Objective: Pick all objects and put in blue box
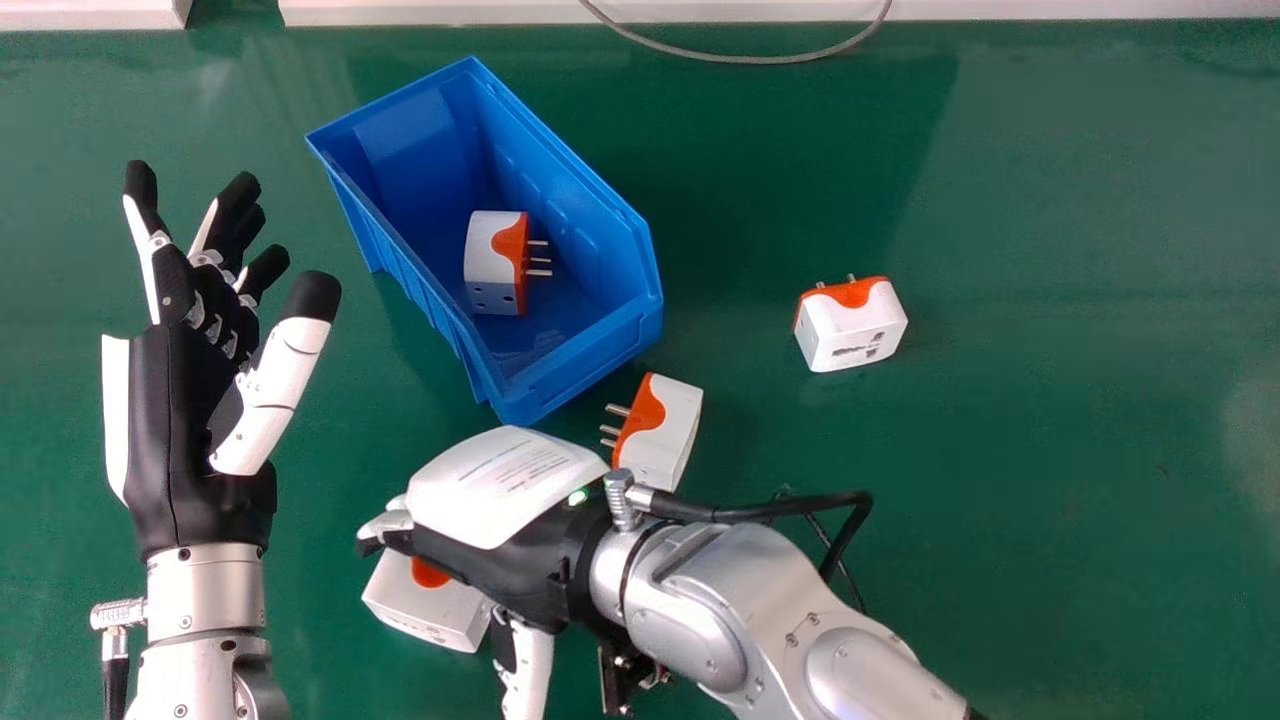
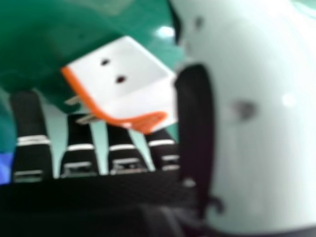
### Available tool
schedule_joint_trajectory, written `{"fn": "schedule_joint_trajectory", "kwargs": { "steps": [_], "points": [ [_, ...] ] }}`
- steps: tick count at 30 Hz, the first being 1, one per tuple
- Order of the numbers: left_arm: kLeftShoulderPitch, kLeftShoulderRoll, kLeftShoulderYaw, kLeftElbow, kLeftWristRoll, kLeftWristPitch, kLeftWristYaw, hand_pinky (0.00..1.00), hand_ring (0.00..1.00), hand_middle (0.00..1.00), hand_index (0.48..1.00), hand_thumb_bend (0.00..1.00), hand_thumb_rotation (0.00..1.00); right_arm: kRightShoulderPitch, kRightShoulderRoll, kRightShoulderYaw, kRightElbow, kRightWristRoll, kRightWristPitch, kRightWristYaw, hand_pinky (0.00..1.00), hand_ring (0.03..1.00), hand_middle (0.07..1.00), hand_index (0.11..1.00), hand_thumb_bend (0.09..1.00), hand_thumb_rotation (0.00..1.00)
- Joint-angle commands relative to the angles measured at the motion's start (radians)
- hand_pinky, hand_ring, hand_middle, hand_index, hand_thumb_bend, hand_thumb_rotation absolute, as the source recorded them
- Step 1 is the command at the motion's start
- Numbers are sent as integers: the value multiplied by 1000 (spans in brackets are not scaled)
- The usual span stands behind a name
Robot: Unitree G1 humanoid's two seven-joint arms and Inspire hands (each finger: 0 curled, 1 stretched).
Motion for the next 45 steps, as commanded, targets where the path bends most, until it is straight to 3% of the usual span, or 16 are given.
{"fn": "schedule_joint_trajectory", "kwargs": {
  "steps": [1, 4, 5, 7, 8, 11, 13, 22, 26, 29, 35, 37, 41, 42, 44, 45],
  "points": [
    [-9, 4, 1, -11, -5, -8, -4, 885, 931, 914, 908, 850, 545, 6, 25, 9, -3, 11, -27, -46, 545, 709, 779, 758, 760, 1],
    [-6, 1, 0, -15, -11, -7, -9, 884, 931, 914, 907, 850, 545, 16, 30, 13, 14, 18, -52, -111, 530, 683, 753, 738, 752, 0],
    [-4, 1, 0, -17, -12, -6, -10, 887, 932, 915, 908, 850, 543, 21, 31, 13, 20, 20, -62, -136, 473, 597, 683, 693, 751, 0],
    [-1, 1, 0, -19, -6, -6, -6, 888, 933, 916, 909, 850, 542, 37, 40, 7, 34, 28, -77, -193, 459, 577, 667, 682, 751, 0],
    [0, 1, 0, -20, -5, -6, -6, 887, 932, 914, 909, 852, 544, 42, 44, -1, 46, 42, -93, -223, 405, 517, 603, 621, 668, 0],
    [6, 0, -1, -26, -5, 0, -4, 887, 932, 914, 912, 852, 544, 42, 45, -22, 74, 90, -143, -287, 332, 428, 538, 576, 574, 0],
    [7, 2, 0, -24, 7, -5, 3, 887, 932, 914, 912, 852, 546, 40, 42, -23, 84, 92, -159, -324, 310, 400, 517, 570, 549, 0],
    [7, 3, 0, -21, -4, -4, -4, 887, 934, 915, 909, 853, 548, 45, 40, -33, 79, 100, -187, -368, 288, 362, 491, 552, 510, 0],
    [10, 3, -2, -22, -4, -5, -6, 889, 936, 916, 910, 856, 553, 56, 39, -39, 51, 96, -181, -371, 291, 363, 493, 548, 509, 0],
    [12, 5, -2, -23, 5, -6, 0, 889, 936, 916, 909, 856, 556, 61, 42, -48, 39, 107, -177, -359, 293, 364, 494, 545, 509, 0],
    [13, 1, -1, -23, -5, -4, -4, 888, 934, 915, 908, 856, 557, 71, 46, -53, 27, 104, -176, -361, 292, 364, 490, 545, 509, 0],
    [15, 2, -1, -25, 2, -5, 2, 889, 935, 915, 908, 858, 558, 71, 44, -52, 22, 100, -176, -360, 297, 370, 495, 539, 510, 0],
    [16, 3, -1, -23, 6, -12, 3, 884, 932, 914, 909, 855, 562, 58, 17, -11, -52, -11, -92, -248, 295, 377, 498, 533, 511, 0],
    [16, 3, -1, -24, 5, -11, 2, 883, 931, 914, 909, 853, 563, 57, 8, -1, -78, -40, -73, -211, 327, 392, 504, 524, 512, 0],
    [18, 5, -2, -28, 3, -6, 0, 884, 931, 914, 910, 849, 564, 50, -5, 13, -138, -83, -27, -81, 472, 576, 650, 506, 518, 64],
    [20, 5, -2, -30, 0, -3, -2, 887, 933, 915, 910, 849, 564, 47, -6, 16, -171, -95, 3, 1, 563, 683, 741, 558, 601, 89]
  ]
}}
